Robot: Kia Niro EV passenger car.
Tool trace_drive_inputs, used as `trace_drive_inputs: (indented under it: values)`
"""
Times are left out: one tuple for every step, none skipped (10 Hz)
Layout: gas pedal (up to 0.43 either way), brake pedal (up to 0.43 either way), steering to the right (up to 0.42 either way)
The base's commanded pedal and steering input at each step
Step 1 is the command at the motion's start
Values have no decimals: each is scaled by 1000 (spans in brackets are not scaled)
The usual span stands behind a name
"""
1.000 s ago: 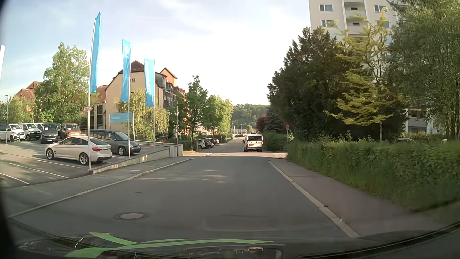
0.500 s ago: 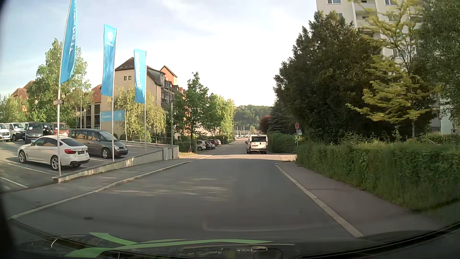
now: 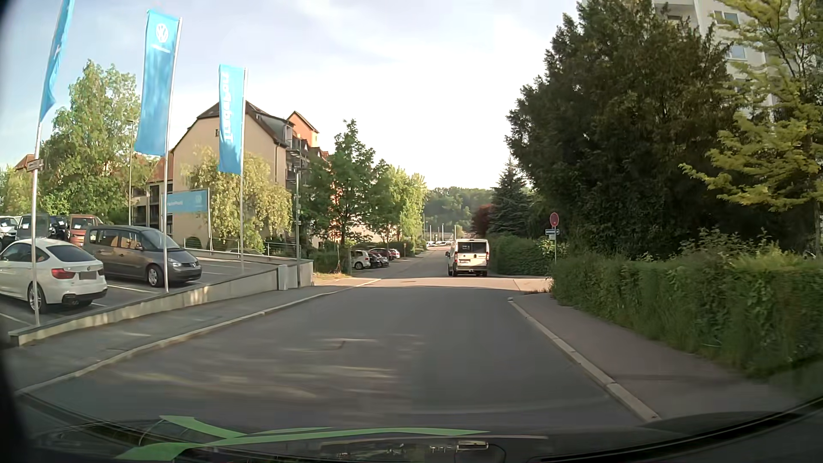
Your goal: Follow the waypoints while adhering to traffic rules and regulations
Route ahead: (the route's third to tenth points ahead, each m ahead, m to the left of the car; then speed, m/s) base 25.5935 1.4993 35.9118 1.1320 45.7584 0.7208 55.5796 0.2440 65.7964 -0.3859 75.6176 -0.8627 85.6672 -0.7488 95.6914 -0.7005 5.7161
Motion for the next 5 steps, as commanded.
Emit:
trace_drive_inputs:
  values:
    - [0, 165, -22]
    - [0, 152, -22]
    - [0, 140, -20]
    - [0, 128, -15]
    - [0, 122, -14]
